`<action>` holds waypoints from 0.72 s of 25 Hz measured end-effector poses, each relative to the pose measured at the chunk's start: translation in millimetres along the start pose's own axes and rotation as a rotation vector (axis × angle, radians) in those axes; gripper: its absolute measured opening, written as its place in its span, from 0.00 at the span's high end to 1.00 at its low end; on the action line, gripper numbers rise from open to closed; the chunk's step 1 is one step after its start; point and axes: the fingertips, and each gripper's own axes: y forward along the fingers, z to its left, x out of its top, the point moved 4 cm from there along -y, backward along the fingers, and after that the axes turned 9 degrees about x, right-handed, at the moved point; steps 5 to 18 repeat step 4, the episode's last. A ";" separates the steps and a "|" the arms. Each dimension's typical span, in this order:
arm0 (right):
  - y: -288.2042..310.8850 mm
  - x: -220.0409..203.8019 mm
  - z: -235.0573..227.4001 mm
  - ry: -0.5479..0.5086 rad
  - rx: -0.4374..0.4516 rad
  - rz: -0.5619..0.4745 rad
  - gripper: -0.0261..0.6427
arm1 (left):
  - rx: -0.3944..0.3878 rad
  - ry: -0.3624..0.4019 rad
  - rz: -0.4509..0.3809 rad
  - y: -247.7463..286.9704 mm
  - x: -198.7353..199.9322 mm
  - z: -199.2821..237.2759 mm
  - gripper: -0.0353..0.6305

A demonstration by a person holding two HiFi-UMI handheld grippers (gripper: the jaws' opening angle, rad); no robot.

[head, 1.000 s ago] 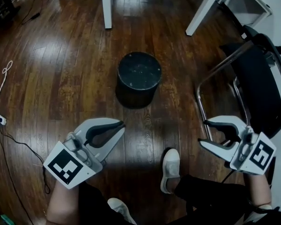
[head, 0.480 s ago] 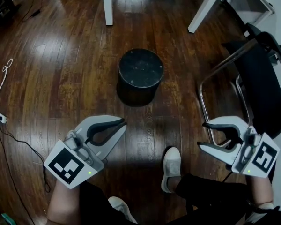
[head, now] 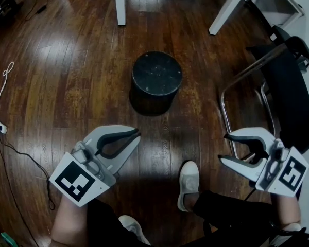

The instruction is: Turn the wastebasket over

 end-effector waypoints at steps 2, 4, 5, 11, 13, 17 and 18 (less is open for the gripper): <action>0.0 -0.8 0.7 0.001 0.004 0.006 0.73 | -0.001 0.002 0.002 0.5 -1.0 -0.1 0.92; -0.1 -1.7 1.2 0.001 0.007 0.013 0.73 | 0.000 0.000 0.004 0.4 -2.5 0.1 0.92; -0.1 -1.7 1.2 0.001 0.007 0.013 0.73 | 0.000 0.000 0.004 0.4 -2.5 0.1 0.92; -0.1 -1.7 1.2 0.001 0.007 0.013 0.73 | 0.000 0.000 0.004 0.4 -2.5 0.1 0.92; -0.1 -1.7 1.2 0.001 0.007 0.013 0.73 | 0.000 0.000 0.004 0.4 -2.5 0.1 0.92; -0.1 -1.7 1.2 0.001 0.007 0.013 0.73 | 0.000 0.000 0.004 0.4 -2.5 0.1 0.92; -0.1 -1.7 1.2 0.001 0.007 0.013 0.73 | 0.000 0.000 0.004 0.4 -2.5 0.1 0.92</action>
